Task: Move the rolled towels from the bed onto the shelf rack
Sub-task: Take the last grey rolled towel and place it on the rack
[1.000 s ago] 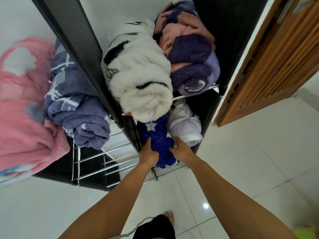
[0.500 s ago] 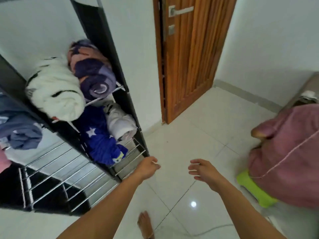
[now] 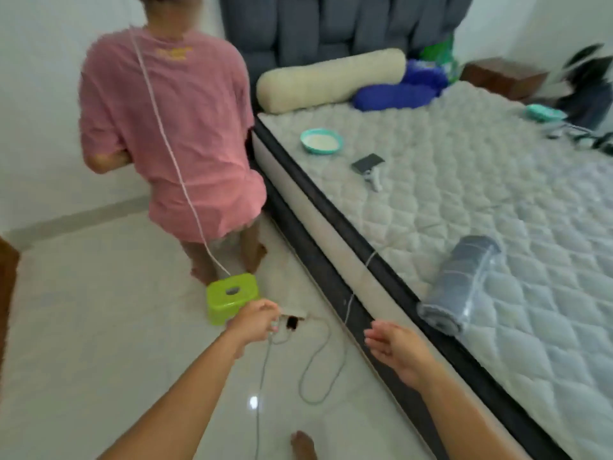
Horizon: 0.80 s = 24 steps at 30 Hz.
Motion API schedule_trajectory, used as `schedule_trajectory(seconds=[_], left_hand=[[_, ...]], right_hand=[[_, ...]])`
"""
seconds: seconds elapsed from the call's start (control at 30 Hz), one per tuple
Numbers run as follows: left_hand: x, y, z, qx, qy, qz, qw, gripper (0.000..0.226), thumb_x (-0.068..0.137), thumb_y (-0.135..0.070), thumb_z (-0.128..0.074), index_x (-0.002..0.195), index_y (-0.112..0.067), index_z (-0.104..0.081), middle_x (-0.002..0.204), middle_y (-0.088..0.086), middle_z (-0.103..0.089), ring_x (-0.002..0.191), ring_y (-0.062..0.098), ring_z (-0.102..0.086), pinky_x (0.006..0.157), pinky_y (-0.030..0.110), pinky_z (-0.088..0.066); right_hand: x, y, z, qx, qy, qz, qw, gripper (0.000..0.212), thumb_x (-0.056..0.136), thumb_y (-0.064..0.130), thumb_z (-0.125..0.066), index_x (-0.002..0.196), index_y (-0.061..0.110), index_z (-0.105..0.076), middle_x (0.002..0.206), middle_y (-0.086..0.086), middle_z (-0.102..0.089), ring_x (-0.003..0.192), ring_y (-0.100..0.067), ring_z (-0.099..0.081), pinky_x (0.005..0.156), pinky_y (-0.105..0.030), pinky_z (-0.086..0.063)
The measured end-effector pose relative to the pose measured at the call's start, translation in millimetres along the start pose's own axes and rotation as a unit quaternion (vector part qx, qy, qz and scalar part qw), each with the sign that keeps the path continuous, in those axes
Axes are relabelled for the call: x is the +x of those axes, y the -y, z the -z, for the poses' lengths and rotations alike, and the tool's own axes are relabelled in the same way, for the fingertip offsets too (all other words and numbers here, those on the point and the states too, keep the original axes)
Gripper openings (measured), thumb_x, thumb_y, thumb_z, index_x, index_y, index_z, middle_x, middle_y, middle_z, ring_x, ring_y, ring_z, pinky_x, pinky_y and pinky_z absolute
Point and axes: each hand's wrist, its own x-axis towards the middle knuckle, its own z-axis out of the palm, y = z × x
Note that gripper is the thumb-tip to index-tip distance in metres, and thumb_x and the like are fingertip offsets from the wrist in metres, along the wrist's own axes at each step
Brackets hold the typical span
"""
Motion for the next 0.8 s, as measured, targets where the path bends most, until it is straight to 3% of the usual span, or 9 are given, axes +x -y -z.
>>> schedule_trajectory(seconds=[0.17,0.3,0.4,0.47,0.53,0.6,0.7,0.8], left_hand=[[10.7,-38.7,-121.5,0.037,0.144,0.003,0.989,0.015,0.094,-0.015,-0.054,0.081,-0.02,-0.054,0.074,-0.002,-0.057,0.058,0.008,-0.051,0.05,0.019,-0.034],[18.5,-66.0,-199.6,0.092,0.211,0.008,0.973,0.011,0.095,-0.02,-0.055,0.085,-0.019,-0.052,0.078,-0.001,-0.057,0.061,0.01,-0.053,0.056,0.022,-0.037],[40.4,-91.7,-250.2,0.098,0.225,0.031,0.969,0.009,0.093,-0.025,-0.057,0.089,-0.02,-0.051,0.09,0.002,-0.057,0.075,0.015,-0.057,0.068,0.03,-0.046],[57.6,-109.2,-281.4,0.07,0.211,0.069,0.973,0.013,0.094,-0.026,-0.056,0.103,-0.018,-0.052,0.105,0.006,-0.056,0.091,0.02,-0.056,0.081,0.042,-0.05],[76.2,-126.3,-310.0,0.028,0.203,0.132,0.97,0.034,0.095,-0.027,-0.055,0.126,-0.014,-0.048,0.128,0.012,-0.05,0.113,0.027,-0.053,0.088,0.051,-0.048],[91.5,-140.8,-331.1,-0.004,0.183,0.216,0.959,0.054,0.094,-0.03,-0.057,0.142,-0.011,-0.038,0.148,0.016,-0.037,0.132,0.035,-0.043,0.091,0.056,-0.045],[114.3,-160.8,-358.6,-0.062,0.164,0.304,0.936,0.069,0.092,-0.034,-0.059,0.148,-0.008,-0.027,0.156,0.02,-0.024,0.14,0.04,-0.031,0.103,0.063,-0.038],[127.2,-168.9,-378.1,-0.101,0.171,0.362,0.911,0.063,0.093,-0.035,-0.057,0.144,-0.005,-0.034,0.152,0.02,-0.034,0.137,0.041,-0.038,0.109,0.063,-0.031]], right_hand=[[-24.7,-25.0,110.4,0.13,-0.126,-0.022,0.983,0.015,0.094,0.01,-0.05,0.106,0.005,-0.058,0.092,-0.012,-0.066,0.081,-0.023,-0.062,0.081,-0.036,-0.05],[-24.5,-28.5,169.5,0.229,-0.177,-0.009,0.957,0.011,0.094,0.012,-0.052,0.103,0.008,-0.058,0.101,-0.015,-0.066,0.088,-0.025,-0.063,0.075,-0.032,-0.051],[-1.1,-29.1,206.8,0.254,-0.196,-0.019,0.947,0.014,0.096,0.012,-0.05,0.107,0.006,-0.055,0.102,-0.015,-0.065,0.092,-0.025,-0.062,0.078,-0.033,-0.05],[25.6,-19.8,234.0,0.256,-0.196,-0.024,0.946,0.017,0.096,0.012,-0.05,0.11,0.005,-0.055,0.107,-0.016,-0.064,0.095,-0.027,-0.061,0.081,-0.034,-0.049],[56.6,0.5,263.2,0.249,-0.186,-0.028,0.95,0.017,0.096,0.011,-0.048,0.109,0.003,-0.055,0.11,-0.017,-0.061,0.1,-0.029,-0.058,0.09,-0.038,-0.046],[86.5,25.9,288.8,0.217,-0.19,-0.023,0.957,0.012,0.096,0.011,-0.048,0.1,0.005,-0.057,0.105,-0.015,-0.06,0.095,-0.026,-0.059,0.088,-0.037,-0.046],[130.0,76.6,322.6,0.167,-0.176,-0.007,0.97,0.013,0.094,0.011,-0.051,0.104,0.007,-0.058,0.105,-0.014,-0.06,0.087,-0.022,-0.06,0.073,-0.032,-0.049],[169.0,125.2,341.9,0.069,-0.165,-0.005,0.984,0.026,0.093,0.012,-0.053,0.119,0.007,-0.053,0.11,-0.015,-0.058,0.095,-0.024,-0.055,0.076,-0.034,-0.048]])
